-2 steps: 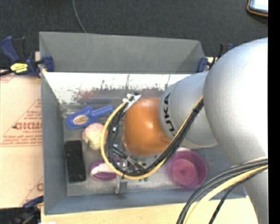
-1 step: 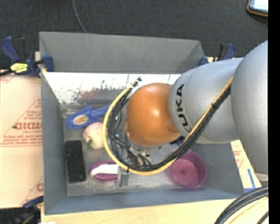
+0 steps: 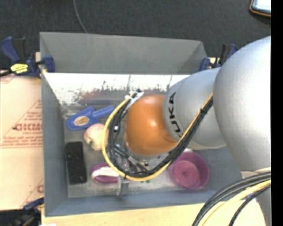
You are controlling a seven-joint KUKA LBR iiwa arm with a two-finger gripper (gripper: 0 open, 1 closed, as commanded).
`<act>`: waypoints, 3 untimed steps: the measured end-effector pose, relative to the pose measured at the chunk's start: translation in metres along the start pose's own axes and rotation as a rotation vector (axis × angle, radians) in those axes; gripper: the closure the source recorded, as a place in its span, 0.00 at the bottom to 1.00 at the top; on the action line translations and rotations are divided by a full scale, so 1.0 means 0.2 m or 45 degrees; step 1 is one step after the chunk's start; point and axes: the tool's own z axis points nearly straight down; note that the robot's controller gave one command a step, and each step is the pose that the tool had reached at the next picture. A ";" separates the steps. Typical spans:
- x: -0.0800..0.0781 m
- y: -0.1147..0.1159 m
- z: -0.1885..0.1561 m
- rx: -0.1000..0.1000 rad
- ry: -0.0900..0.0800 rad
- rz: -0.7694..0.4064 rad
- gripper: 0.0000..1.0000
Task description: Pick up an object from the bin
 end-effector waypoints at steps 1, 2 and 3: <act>-0.01 0.06 0.15 -0.008 -0.026 0.111 0.00; 0.03 0.05 0.14 -0.004 -0.015 0.084 1.00; 0.03 0.04 0.14 -0.004 -0.015 0.085 1.00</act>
Offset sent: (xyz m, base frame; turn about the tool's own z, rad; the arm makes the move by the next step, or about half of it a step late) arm -0.0102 0.0083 -0.0299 0.0623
